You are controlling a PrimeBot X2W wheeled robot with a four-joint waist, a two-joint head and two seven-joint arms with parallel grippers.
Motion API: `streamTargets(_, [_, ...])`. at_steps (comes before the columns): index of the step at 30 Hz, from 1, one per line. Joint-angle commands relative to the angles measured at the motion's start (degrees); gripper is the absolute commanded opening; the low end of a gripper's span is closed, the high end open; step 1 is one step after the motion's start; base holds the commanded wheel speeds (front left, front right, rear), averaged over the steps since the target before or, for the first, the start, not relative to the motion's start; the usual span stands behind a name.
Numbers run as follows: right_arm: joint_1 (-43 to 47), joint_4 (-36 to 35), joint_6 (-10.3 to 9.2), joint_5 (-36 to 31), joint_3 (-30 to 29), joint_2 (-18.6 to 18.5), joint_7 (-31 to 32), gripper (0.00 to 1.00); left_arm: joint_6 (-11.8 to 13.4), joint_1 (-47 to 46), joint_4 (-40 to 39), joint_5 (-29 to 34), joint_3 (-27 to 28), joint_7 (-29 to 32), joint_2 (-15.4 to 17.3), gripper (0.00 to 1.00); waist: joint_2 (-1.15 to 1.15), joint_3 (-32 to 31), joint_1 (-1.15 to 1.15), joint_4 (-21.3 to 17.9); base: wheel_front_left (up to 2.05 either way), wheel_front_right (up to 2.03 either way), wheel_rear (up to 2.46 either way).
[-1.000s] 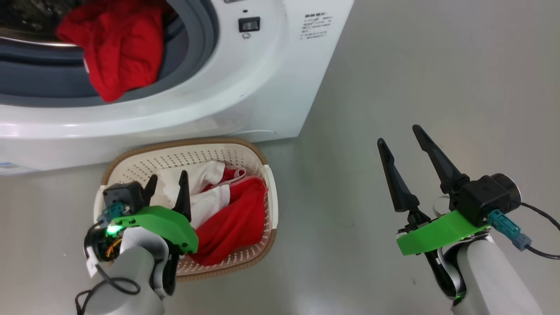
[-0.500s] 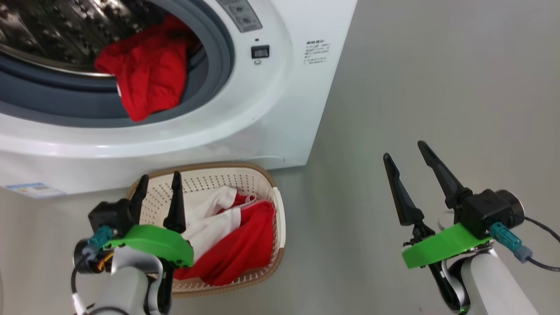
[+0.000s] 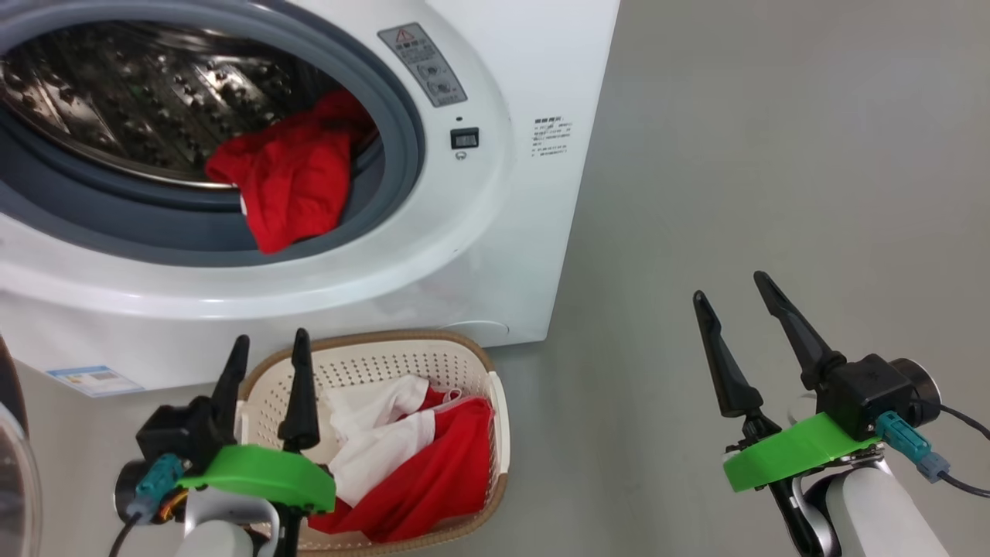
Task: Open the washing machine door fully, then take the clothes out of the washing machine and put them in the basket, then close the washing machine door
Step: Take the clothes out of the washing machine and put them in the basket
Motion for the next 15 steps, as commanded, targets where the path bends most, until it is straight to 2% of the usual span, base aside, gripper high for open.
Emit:
streamTargets(1, [0.69,-1.44,0.25,-0.57,0.87,-0.35,-0.37,1.0,-0.47,1.1,-2.65,1.12,2.08,-0.69,0.72,1.0,0.0,-1.34,0.0,0.08,0.0,0.0,0.0])
streamTargets(15, [4.19,-1.77,0.25,-1.29,-0.42,-0.12,-0.37,1.0,0.23,8.9,-11.0,2.81,3.47,-0.61,2.23,1.0,0.0,-6.98,0.0,-0.07,0.0,0.0,0.0])
